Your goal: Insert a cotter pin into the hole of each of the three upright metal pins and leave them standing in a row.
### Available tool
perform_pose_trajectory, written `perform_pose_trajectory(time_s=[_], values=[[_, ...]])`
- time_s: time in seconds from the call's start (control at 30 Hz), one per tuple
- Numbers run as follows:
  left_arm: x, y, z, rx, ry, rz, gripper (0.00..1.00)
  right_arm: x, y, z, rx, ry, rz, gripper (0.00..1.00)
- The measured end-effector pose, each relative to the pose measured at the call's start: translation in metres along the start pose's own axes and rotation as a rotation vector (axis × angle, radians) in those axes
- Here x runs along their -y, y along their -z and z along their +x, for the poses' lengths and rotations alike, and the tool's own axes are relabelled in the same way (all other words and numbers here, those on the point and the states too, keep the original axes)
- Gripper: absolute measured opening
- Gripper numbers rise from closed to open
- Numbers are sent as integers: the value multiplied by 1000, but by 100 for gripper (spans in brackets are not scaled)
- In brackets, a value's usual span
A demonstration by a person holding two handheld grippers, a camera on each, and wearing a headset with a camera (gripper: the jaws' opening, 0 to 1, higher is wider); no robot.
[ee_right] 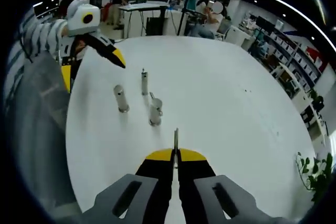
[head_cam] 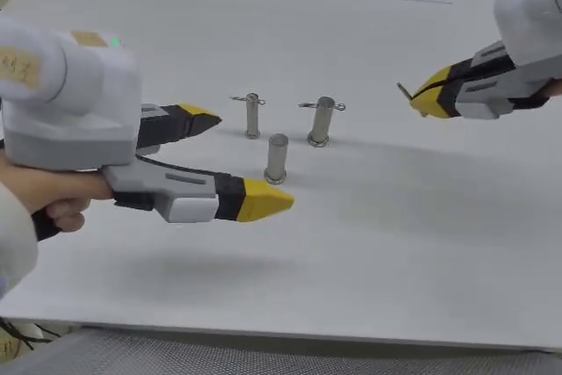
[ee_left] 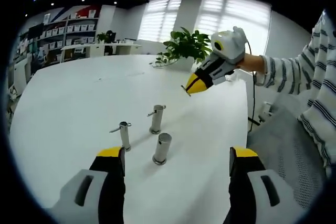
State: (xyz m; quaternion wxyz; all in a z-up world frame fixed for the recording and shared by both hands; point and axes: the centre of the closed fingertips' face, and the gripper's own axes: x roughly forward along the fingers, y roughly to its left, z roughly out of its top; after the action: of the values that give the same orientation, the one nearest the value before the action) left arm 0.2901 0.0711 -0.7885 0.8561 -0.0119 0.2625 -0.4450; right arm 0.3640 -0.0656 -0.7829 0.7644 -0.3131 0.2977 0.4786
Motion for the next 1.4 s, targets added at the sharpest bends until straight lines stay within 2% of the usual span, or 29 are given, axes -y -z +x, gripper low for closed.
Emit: perform_pose_trajectory(time_s=[0.1,0.2,0.3,0.37,0.43,0.53,0.6,0.7,0.8,0.93,0.97,1.07,1.27,1.37,1.4], values=[[3,-4,3,-1,20,-40,78,-9,-9,-3,41,-2,-3,2],[4,-6,5,-1,22,-46,71,-17,-14,-4,70,-5,-7,2],[6,-8,7,-12,33,-73,64,-22,-22,-3,149,-14,-44,2],[8,-6,7,-36,45,-98,59,-26,-19,-2,145,-21,-37,2],[10,-8,9,-32,52,-93,53,-31,-19,-1,153,-20,-42,2],[12,-14,11,-21,63,-124,49,-37,-21,-1,171,-21,-45,2],[13,-16,12,-12,62,-111,47,-43,-24,-1,188,-20,-52,2],[16,-19,16,-2,68,-107,38,-54,-33,-4,249,-27,-143,2],[21,-25,18,26,87,-122,30,-62,-30,-1,235,-35,-153,2],[26,-32,23,55,118,-134,28,-67,-32,1,249,-29,-173,2],[30,-34,24,59,141,-157,26,-69,-33,1,252,-28,-180,2],[38,-35,27,48,185,-212,20,-75,-37,2,259,-24,-198,2],[42,-31,33,26,205,-282,14,-83,-41,5,261,-16,-246,2],[42,-31,36,31,201,-297,10,-88,-44,6,259,-17,-256,2],[42,-32,37,39,205,-329,10,-89,-44,6,258,-14,-262,2]])
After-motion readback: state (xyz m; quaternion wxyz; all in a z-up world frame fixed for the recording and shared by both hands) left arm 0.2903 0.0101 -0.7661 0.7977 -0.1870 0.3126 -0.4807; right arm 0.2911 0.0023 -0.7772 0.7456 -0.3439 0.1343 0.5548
